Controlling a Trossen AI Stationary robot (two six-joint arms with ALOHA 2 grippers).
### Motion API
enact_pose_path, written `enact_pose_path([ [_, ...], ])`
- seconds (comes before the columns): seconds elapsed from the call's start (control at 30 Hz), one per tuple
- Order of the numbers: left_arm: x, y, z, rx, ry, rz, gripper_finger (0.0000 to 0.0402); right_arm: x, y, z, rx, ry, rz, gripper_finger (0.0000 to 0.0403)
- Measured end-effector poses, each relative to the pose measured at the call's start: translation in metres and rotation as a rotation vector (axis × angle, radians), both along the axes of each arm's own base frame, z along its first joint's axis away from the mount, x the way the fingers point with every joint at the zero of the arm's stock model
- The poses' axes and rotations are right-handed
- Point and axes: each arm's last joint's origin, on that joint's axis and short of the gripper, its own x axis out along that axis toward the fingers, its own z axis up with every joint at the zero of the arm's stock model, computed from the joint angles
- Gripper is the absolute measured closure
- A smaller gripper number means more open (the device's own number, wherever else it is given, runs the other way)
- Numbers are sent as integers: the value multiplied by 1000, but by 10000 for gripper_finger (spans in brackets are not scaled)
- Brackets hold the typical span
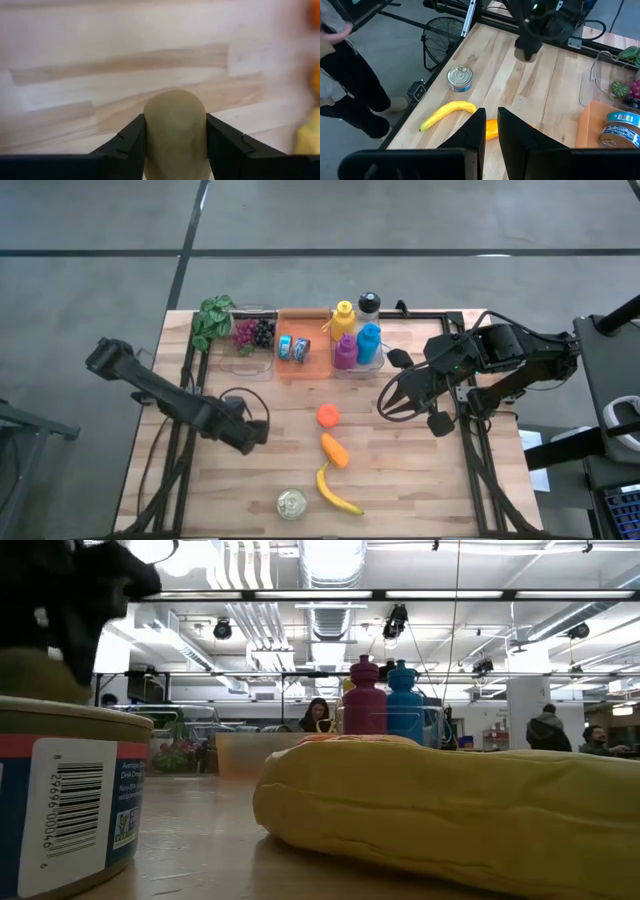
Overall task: Pick & Place Food Item
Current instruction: Put the kiwi into the left transparent bin
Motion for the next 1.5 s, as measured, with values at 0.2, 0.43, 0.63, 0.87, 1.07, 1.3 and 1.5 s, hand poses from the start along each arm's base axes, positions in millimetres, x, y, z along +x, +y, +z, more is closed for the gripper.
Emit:
enact_pose_path([
  [0.2, -6, 14, 42, 51, -55, 24, 240, 0, 0, 0, 1, 1, 0, 360],
  [0.43, -2, 41, 81, 98, -46, -1, 240, 0, 0, 0, 0, 0, 0, 360],
  [0.63, 8, 77, 103, 140, -83, -37, 240, 0, 0, 0, 1, 0, 0, 360],
  [0.87, 9, 124, 109, 185, -58, -22, 240, 0, 0, 0, 0, -2, 0, 360],
  [1.07, 5, 159, 109, 227, -39, 13, 240, 1, -1, 1, -10, -19, -36, 360],
  [1.3, -8, 203, 111, 343, -10, 71, 240, 3, -10, 1, -151, -51, -314, 360],
  [1.5, -14, 238, 96, 417, -42, 80, 240, 3, -14, 2, -187, -66, -453, 360],
])
